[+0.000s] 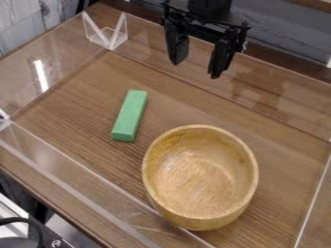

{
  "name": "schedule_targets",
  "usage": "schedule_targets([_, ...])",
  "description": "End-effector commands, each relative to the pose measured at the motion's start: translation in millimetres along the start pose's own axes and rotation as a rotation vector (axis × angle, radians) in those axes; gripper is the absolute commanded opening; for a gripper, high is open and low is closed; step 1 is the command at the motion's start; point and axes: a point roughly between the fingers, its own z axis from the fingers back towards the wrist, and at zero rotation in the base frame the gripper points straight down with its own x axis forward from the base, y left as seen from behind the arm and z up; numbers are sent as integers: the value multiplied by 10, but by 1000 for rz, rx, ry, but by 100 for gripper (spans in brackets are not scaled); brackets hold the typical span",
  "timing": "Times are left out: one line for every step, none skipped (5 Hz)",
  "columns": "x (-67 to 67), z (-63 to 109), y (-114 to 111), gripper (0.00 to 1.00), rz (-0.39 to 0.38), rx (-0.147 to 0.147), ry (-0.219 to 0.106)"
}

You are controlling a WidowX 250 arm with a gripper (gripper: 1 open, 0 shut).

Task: Put the green block in the brown bowl

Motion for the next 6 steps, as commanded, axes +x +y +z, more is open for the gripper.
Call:
schedule_targets([-38,-63,149,100,39,-9,4])
schedule_targets([-171,-267,422,100,109,-25,25])
schedule_targets([-338,-316,711,100,156,-26,-15])
schedule_targets([-374,-381,834,100,206,-36,-37])
schedule_targets([-363,-466,855,100,251,-50,-39])
schedule_targets([-350,-548,872,100,286,-64,-39])
